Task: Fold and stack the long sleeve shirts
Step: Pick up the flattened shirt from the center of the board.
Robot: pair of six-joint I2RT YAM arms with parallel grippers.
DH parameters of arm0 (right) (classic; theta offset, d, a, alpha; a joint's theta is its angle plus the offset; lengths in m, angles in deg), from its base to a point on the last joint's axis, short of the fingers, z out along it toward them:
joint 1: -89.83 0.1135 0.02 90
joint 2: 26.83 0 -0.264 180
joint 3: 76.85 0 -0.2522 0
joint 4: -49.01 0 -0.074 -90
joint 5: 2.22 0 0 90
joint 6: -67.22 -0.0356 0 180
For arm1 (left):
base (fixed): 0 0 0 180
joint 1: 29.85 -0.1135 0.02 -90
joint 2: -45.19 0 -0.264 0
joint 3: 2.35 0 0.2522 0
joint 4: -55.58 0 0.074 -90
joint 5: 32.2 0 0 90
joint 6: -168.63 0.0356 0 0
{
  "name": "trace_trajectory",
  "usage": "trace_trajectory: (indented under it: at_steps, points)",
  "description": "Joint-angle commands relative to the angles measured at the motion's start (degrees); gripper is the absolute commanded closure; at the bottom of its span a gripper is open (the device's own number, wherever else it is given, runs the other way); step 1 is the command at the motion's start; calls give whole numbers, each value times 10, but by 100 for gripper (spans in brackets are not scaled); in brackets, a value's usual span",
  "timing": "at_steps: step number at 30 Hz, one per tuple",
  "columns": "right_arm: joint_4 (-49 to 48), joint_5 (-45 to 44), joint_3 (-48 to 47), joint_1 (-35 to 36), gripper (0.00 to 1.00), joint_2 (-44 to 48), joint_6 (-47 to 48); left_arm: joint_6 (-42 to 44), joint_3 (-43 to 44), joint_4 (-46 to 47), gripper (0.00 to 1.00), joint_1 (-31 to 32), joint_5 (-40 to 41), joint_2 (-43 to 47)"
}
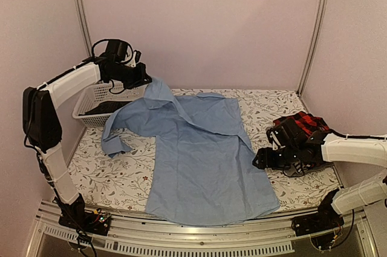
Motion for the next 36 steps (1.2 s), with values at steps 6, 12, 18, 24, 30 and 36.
trace_trajectory:
  at_steps: [6, 12, 18, 24, 30, 36]
  points:
    - [48, -32, 44, 49, 32, 18, -73, 1, 16, 13, 100, -3, -16, -8]
    - [104, -48, 66, 79, 37, 50, -126, 3, 15, 15, 100, -4, -17, -7]
    - [169, -49, 95, 143, 44, 103, -210, 0, 13, 21, 100, -3, -22, -6]
    - [179, -47, 116, 193, 51, 123, -284, -4, 7, 30, 100, -3, -28, -5]
    - [186, -67, 102, 224, 56, 69, -326, -4, 13, 31, 100, -3, -32, -6]
    - [190, -83, 87, 239, 77, 56, -346, -2, 20, 31, 100, -3, -35, -9]
